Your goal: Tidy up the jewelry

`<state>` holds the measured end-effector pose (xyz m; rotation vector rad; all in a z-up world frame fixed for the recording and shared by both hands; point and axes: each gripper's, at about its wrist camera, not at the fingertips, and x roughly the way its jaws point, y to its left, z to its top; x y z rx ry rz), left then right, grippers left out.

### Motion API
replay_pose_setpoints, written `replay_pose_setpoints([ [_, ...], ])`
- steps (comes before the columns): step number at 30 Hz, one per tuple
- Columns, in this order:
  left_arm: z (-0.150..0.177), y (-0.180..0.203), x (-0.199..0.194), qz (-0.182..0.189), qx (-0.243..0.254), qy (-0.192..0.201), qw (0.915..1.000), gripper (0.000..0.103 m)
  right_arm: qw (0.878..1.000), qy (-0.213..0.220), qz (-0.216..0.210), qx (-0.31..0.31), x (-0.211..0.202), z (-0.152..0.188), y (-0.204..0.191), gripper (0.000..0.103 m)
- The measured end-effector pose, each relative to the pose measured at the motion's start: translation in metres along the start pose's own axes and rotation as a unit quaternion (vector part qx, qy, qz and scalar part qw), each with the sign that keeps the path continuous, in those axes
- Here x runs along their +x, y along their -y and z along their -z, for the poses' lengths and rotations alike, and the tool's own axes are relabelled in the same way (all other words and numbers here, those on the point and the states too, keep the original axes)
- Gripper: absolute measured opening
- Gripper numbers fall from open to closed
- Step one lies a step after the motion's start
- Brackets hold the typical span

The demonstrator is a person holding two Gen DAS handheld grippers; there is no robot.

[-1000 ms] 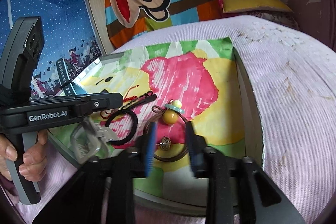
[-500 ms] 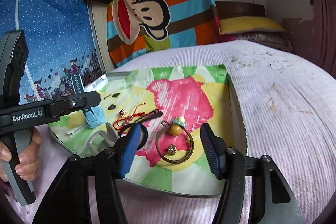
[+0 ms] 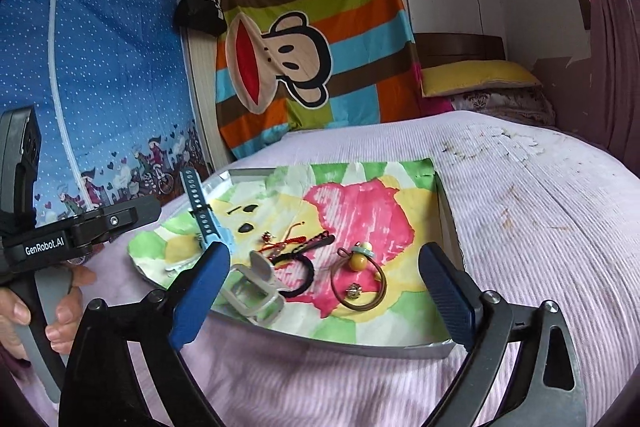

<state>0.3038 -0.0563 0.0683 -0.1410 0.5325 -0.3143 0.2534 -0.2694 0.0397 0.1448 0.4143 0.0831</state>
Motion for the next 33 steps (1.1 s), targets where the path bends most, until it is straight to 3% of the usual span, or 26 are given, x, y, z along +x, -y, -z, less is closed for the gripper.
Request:
replay_pose_setpoints([
  [4,0.005,-0.004,-0.013,-0.008,-0.003,0.011,0.9999,0.103,1.000,0.009,-0.004,0.003,-0.011,0.001,-0.004,0.101],
  [19,0.033,-0.019,-0.071,-0.042,0.001,0.049,0.9979,0.103,0.999,0.039,-0.014,-0.008,-0.060,0.011,-0.031,0.101],
  [33,0.086,-0.018,-0.130,-0.076,0.022,0.084,0.9933,0.103,0.999,0.050,-0.011,-0.004,-0.115,0.053,-0.043,0.101],
])
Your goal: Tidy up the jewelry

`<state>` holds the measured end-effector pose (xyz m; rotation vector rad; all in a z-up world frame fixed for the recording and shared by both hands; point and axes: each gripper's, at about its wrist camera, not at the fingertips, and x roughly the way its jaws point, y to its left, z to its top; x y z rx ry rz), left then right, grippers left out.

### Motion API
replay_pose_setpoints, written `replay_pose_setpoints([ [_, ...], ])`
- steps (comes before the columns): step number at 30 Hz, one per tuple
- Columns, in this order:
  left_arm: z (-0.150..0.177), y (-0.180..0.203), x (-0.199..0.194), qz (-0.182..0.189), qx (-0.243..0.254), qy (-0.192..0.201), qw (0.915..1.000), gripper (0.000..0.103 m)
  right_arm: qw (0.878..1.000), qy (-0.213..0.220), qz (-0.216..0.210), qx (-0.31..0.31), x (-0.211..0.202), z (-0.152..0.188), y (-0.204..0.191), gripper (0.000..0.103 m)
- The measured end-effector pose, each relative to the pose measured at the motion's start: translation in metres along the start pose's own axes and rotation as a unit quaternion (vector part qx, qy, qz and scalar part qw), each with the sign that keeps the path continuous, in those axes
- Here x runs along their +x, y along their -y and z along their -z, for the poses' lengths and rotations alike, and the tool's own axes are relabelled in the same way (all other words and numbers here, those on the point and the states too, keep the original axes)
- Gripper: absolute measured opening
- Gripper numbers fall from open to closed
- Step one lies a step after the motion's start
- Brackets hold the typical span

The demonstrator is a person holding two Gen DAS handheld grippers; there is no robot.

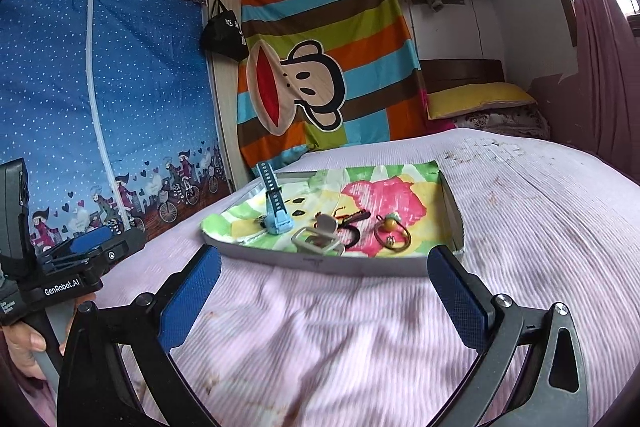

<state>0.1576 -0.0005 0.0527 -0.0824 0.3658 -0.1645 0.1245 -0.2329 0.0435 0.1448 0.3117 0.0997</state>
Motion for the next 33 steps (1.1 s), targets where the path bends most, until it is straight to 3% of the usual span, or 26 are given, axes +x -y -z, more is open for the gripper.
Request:
replay_pose_setpoints([
  [11,0.031,0.001,-0.031,-0.006,0.007,0.020,0.9998,0.103,1.000,0.011,0.017,-0.015,-0.029,0.024,-0.007,0.101],
  [18,0.049,0.002,-0.034,-0.008,0.003,0.011,0.9999,0.103,0.999,0.020,0.025,-0.027,-0.043,0.034,-0.012,0.101],
  [33,0.068,0.001,-0.030,-0.002,0.006,-0.001,1.0000,0.103,0.999,0.007,0.036,-0.030,-0.037,0.055,-0.009,0.101],
])
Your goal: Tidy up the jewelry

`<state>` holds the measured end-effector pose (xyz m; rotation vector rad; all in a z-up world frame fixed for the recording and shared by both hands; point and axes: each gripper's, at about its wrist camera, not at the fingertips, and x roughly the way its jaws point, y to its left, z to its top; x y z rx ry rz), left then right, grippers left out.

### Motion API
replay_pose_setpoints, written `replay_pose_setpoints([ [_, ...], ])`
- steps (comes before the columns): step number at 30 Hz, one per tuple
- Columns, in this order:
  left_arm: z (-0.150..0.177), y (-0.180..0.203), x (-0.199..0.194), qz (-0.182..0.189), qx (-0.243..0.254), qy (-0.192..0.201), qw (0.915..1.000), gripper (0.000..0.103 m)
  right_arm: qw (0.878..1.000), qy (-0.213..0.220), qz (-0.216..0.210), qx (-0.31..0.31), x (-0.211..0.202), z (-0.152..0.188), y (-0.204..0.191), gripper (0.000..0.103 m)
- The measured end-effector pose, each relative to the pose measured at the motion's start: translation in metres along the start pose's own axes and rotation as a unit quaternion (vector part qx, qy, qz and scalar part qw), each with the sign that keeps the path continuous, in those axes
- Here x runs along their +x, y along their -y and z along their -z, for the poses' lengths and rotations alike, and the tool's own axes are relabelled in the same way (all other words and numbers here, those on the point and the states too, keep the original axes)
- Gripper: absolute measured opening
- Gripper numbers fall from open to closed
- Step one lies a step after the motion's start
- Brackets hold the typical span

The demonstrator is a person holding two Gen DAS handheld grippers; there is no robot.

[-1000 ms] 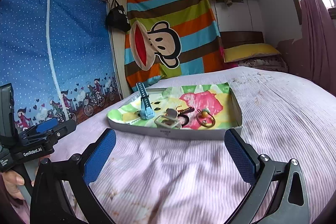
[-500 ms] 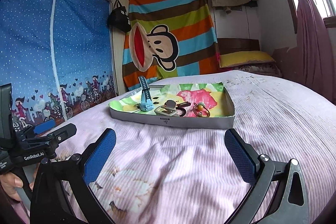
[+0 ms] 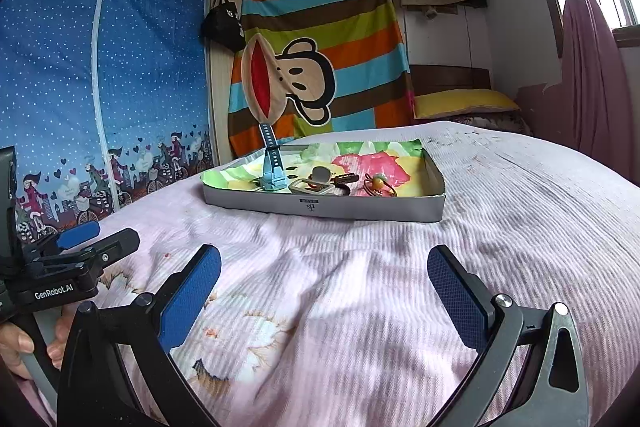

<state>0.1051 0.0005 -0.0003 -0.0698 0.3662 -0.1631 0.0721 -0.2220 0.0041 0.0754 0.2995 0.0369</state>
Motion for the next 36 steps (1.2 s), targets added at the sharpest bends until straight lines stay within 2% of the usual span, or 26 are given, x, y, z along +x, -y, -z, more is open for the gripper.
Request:
replay_pose_setpoints([
  [36,-0.0018,-0.0013,-0.0002,-0.002,-0.001,0.003,1.0000,0.103,1.000,0.000,0.007,0.011,0.0000,-0.0028,0.0045,0.101],
])
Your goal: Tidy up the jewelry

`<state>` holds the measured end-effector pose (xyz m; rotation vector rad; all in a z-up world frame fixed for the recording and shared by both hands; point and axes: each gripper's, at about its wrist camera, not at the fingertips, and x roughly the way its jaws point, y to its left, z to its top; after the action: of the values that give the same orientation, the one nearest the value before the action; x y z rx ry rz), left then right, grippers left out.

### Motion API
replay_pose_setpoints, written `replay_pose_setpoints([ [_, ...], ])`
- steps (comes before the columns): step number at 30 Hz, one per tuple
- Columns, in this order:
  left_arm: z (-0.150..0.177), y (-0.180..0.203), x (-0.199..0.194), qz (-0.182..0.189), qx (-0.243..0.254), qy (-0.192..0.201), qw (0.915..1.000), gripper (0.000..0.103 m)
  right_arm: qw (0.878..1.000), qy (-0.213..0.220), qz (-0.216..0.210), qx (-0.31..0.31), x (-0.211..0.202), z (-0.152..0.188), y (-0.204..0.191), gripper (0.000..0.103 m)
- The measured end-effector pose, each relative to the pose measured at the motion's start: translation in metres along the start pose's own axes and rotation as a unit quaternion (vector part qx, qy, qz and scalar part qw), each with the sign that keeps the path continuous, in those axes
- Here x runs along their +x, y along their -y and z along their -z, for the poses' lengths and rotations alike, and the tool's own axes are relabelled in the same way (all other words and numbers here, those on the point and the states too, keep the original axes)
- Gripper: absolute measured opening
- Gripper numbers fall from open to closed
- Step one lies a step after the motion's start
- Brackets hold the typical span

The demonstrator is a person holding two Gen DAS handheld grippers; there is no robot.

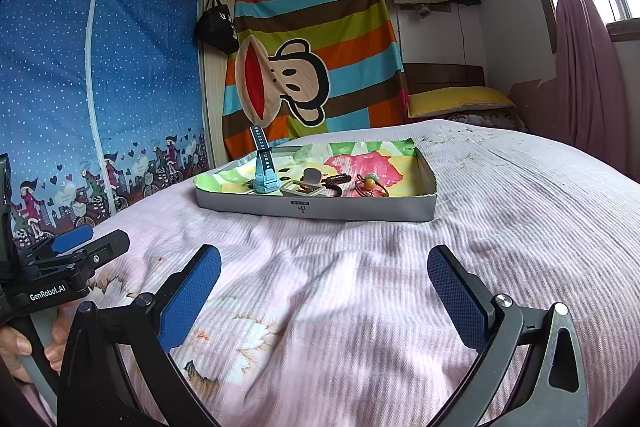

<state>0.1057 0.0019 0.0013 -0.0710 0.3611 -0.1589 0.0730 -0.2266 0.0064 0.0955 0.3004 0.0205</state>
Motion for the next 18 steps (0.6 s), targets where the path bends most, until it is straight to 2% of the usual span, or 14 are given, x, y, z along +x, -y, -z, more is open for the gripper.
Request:
replay_pose_setpoints([
  [18,-0.0021,-0.0010,-0.0008,-0.001,-0.001,0.001,1.0000,0.103,1.000,0.002,0.000,-0.001,-0.0004,-0.0008,-0.0002,0.101],
])
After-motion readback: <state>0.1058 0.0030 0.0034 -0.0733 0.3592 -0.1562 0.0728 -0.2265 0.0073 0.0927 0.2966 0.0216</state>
